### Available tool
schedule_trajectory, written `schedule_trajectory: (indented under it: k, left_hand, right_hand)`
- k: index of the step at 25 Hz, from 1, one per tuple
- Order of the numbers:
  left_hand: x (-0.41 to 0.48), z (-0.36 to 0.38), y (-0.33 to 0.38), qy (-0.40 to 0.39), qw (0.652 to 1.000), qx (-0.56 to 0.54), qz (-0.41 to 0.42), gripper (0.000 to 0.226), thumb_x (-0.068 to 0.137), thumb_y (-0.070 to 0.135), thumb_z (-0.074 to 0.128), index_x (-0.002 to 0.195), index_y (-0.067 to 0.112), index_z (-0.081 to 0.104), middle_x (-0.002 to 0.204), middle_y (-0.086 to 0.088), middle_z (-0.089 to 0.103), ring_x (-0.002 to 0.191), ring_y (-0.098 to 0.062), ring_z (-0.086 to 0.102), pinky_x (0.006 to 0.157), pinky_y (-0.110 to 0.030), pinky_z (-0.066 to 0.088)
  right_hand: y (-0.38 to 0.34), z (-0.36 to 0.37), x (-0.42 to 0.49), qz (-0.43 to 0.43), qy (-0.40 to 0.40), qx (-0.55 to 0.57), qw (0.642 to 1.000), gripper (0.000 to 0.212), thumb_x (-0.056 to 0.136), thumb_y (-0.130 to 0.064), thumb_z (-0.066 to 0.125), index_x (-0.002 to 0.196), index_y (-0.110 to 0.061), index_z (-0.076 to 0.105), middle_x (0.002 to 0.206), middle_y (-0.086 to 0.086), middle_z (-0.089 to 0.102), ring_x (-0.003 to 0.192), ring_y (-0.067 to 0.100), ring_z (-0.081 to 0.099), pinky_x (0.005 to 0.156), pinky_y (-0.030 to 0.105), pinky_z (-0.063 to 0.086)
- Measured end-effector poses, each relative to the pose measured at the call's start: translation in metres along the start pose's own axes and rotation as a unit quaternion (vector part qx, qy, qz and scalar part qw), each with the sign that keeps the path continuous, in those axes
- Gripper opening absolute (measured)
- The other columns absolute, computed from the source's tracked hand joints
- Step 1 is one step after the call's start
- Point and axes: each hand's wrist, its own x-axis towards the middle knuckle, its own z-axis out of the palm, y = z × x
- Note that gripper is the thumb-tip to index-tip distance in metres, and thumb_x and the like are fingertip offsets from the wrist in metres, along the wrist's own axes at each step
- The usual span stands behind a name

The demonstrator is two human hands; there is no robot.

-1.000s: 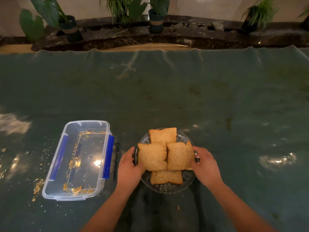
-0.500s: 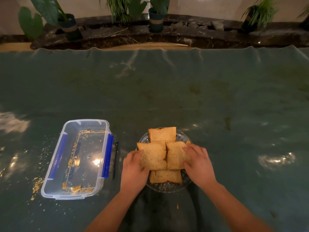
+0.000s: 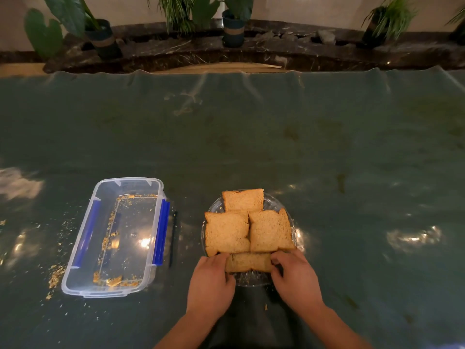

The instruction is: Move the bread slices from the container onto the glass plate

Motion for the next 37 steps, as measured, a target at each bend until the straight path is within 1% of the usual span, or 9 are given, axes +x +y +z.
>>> schedule_trajectory:
  k: [10, 13, 17, 20, 23, 25, 28, 30, 37]
  left_hand:
    - [-0.005, 0.010, -0.002, 0.001, 0.999, -0.033, -0.005, 0.043, 0.082, 0.018, 0.055, 0.124, 0.026, 0.059, 0.103, 0.009, 0.061, 0.093, -0.001, 0.040, 0.083, -0.016, 0.036]
    - [-0.009, 0.006, -0.003, 0.029, 0.998, -0.054, -0.008, 0.039, 0.081, 0.017, 0.061, 0.119, 0.025, 0.061, 0.106, 0.009, 0.057, 0.097, -0.002, 0.042, 0.088, -0.022, 0.042]
    - [0.010, -0.007, -0.011, 0.125, 0.987, -0.077, -0.059, 0.048, 0.076, 0.009, 0.069, 0.122, 0.017, 0.057, 0.118, 0.001, 0.049, 0.108, -0.009, 0.040, 0.092, -0.029, 0.040]
    - [0.031, -0.016, -0.011, 0.074, 0.983, -0.144, -0.085, 0.054, 0.082, 0.013, 0.060, 0.135, 0.019, 0.049, 0.127, 0.001, 0.056, 0.118, -0.016, 0.049, 0.103, -0.041, 0.044]
    - [0.035, -0.018, -0.008, 0.048, 0.982, -0.166, -0.077, 0.053, 0.083, 0.013, 0.056, 0.134, 0.024, 0.050, 0.122, 0.003, 0.062, 0.115, -0.017, 0.056, 0.097, -0.049, 0.050]
    - [0.034, -0.017, -0.009, 0.059, 0.978, -0.184, -0.085, 0.048, 0.084, 0.013, 0.058, 0.129, 0.027, 0.053, 0.117, 0.006, 0.064, 0.111, -0.014, 0.058, 0.095, -0.049, 0.052]
    - [0.032, -0.019, -0.011, 0.070, 0.972, -0.199, -0.100, 0.042, 0.087, 0.020, 0.061, 0.128, 0.029, 0.055, 0.116, 0.007, 0.064, 0.111, -0.014, 0.059, 0.095, -0.048, 0.052]
    - [0.031, -0.021, -0.013, 0.083, 0.972, -0.190, -0.107, 0.040, 0.087, 0.025, 0.064, 0.126, 0.030, 0.056, 0.116, 0.009, 0.063, 0.113, -0.012, 0.056, 0.097, -0.045, 0.050]
    - [0.039, -0.037, -0.012, 0.087, 0.982, -0.152, -0.064, 0.043, 0.086, 0.026, 0.062, 0.128, 0.026, 0.057, 0.124, 0.003, 0.061, 0.118, -0.014, 0.052, 0.102, -0.042, 0.045]
  right_hand:
    - [0.004, -0.001, -0.001, -0.015, -0.003, 0.021, 1.000, 0.015, 0.078, -0.012, 0.067, 0.083, -0.026, 0.066, 0.079, -0.011, 0.058, 0.077, 0.009, 0.055, 0.063, 0.027, 0.051]
    - [0.007, -0.003, 0.001, -0.004, 0.036, 0.044, 0.998, 0.020, 0.077, -0.008, 0.070, 0.087, -0.025, 0.068, 0.081, -0.014, 0.061, 0.079, 0.010, 0.056, 0.064, 0.027, 0.051]
    - [0.018, -0.011, 0.013, 0.035, 0.097, 0.023, 0.994, 0.034, 0.077, -0.005, 0.072, 0.109, -0.013, 0.069, 0.103, -0.001, 0.064, 0.097, 0.021, 0.056, 0.080, 0.034, 0.052]
    - [0.020, -0.013, 0.017, 0.041, 0.078, 0.007, 0.996, 0.036, 0.078, -0.007, 0.071, 0.114, -0.011, 0.068, 0.108, 0.002, 0.065, 0.102, 0.023, 0.054, 0.084, 0.038, 0.053]
    - [0.022, -0.014, 0.017, 0.054, 0.060, 0.027, 0.996, 0.035, 0.081, -0.008, 0.069, 0.116, -0.012, 0.067, 0.111, 0.002, 0.066, 0.106, 0.022, 0.054, 0.085, 0.042, 0.055]
    - [0.023, -0.015, 0.018, 0.071, 0.055, 0.060, 0.994, 0.033, 0.083, -0.008, 0.067, 0.115, -0.014, 0.067, 0.112, 0.000, 0.065, 0.104, 0.019, 0.057, 0.084, 0.037, 0.056]
    - [0.023, -0.020, 0.017, 0.089, 0.074, 0.109, 0.987, 0.026, 0.086, -0.009, 0.067, 0.111, -0.017, 0.068, 0.107, -0.002, 0.064, 0.089, 0.006, 0.061, 0.073, 0.014, 0.048]
    - [0.024, -0.025, 0.018, 0.106, 0.102, 0.131, 0.980, 0.023, 0.086, -0.008, 0.067, 0.107, -0.017, 0.068, 0.101, -0.002, 0.066, 0.083, 0.002, 0.061, 0.068, 0.010, 0.043]
    - [0.022, -0.048, 0.025, 0.143, 0.124, 0.180, 0.965, 0.021, 0.090, -0.009, 0.060, 0.106, -0.019, 0.068, 0.100, -0.006, 0.069, 0.093, 0.014, 0.064, 0.081, 0.032, 0.051]
